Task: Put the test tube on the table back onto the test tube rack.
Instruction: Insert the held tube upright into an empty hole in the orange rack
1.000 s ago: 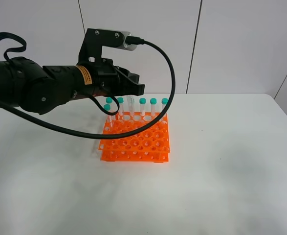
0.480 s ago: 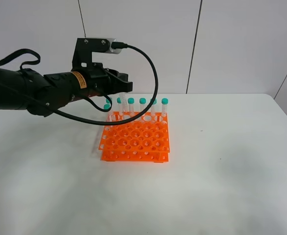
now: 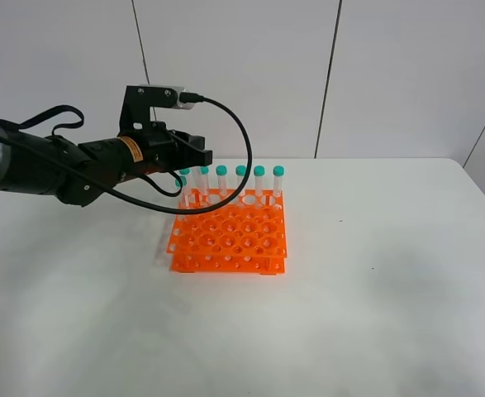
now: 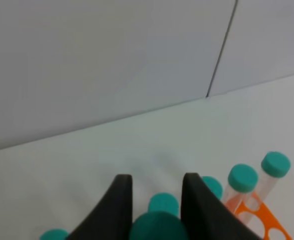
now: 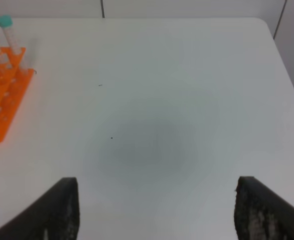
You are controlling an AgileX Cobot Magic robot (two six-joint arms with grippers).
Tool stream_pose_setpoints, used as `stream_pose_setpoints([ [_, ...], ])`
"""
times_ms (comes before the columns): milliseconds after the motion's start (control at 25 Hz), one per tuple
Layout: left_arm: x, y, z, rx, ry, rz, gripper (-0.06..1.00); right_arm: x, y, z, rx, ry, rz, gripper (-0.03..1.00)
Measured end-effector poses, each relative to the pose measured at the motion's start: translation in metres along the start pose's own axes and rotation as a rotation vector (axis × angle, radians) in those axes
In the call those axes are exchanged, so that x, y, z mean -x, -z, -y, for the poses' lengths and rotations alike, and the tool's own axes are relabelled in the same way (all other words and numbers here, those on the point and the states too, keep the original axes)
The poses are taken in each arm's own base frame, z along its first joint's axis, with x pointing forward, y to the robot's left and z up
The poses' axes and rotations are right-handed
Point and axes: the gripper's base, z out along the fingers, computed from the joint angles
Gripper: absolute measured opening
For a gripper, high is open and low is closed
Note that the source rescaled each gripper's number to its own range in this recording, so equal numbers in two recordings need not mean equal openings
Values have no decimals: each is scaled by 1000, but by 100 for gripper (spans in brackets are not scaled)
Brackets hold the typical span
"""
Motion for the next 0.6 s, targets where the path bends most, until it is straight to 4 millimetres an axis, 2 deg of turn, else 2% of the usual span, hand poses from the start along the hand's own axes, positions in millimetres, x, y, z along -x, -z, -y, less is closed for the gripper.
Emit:
stream_pose_setpoints([
  [280,-9,-6,-4,1,-18,-2,0,0,0,0,0,0,0,85],
  [600,-7,-6,-4,-6,-17,24,0,0,0,0,0,0,0,85],
])
